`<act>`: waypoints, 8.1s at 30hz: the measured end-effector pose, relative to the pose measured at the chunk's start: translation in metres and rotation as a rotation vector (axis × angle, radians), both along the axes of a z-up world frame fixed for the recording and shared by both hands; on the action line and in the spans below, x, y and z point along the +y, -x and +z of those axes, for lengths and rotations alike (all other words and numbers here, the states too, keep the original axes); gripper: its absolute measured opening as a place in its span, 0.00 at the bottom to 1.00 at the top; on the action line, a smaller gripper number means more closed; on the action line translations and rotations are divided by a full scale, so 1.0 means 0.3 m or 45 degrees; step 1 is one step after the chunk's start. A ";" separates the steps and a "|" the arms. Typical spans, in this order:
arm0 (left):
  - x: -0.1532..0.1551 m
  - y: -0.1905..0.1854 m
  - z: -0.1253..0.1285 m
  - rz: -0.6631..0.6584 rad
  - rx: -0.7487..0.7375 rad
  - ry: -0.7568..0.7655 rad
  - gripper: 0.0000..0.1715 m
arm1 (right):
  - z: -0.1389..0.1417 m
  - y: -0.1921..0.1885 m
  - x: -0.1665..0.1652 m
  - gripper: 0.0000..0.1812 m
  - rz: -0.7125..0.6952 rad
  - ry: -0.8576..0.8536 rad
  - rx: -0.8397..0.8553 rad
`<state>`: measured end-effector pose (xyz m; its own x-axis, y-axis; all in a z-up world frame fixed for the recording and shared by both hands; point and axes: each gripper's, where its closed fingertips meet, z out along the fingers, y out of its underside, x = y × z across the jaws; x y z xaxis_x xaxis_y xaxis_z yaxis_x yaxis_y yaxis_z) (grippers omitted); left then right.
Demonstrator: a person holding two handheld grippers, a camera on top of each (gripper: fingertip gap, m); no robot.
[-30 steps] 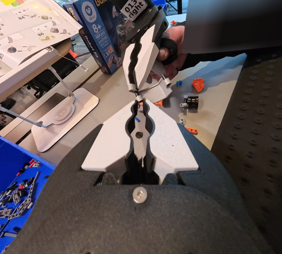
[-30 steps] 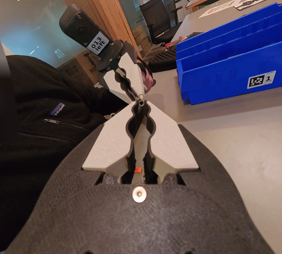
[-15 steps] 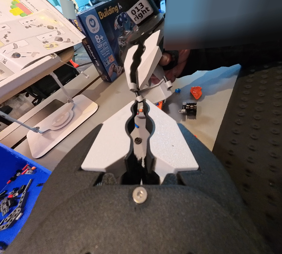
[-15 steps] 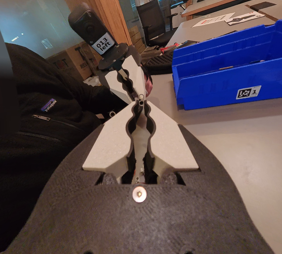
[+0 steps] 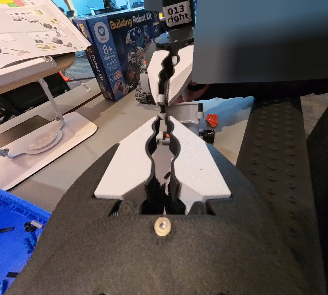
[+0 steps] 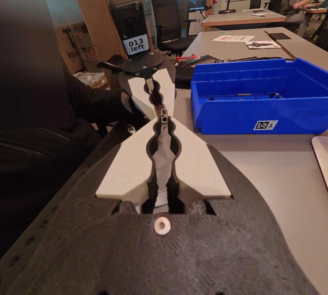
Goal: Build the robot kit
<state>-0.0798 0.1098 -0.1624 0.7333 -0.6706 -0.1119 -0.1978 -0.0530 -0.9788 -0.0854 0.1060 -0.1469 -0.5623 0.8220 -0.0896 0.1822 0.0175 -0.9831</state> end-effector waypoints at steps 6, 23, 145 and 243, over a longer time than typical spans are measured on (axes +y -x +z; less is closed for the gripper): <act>0.001 -0.005 -0.010 0.044 0.143 -0.061 0.02 | -0.006 -0.007 -0.009 0.02 0.020 -0.039 -0.022; 0.042 0.014 -0.099 0.254 0.535 -0.046 0.02 | -0.099 0.002 0.022 0.02 -0.122 -0.442 -0.217; 0.053 0.042 -0.312 0.280 0.699 0.297 0.02 | -0.260 0.035 0.067 0.02 -0.218 -0.395 -0.475; -0.062 0.052 -0.450 0.042 0.598 0.589 0.00 | -0.458 0.006 -0.033 0.02 -0.128 -0.690 -0.738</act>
<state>-0.0953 0.0913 -0.2973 0.6976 -0.7045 -0.1306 -0.5894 -0.4607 -0.6636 -0.0871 0.0960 -0.2843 -0.4694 0.8792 0.0818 0.6877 0.4221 -0.5906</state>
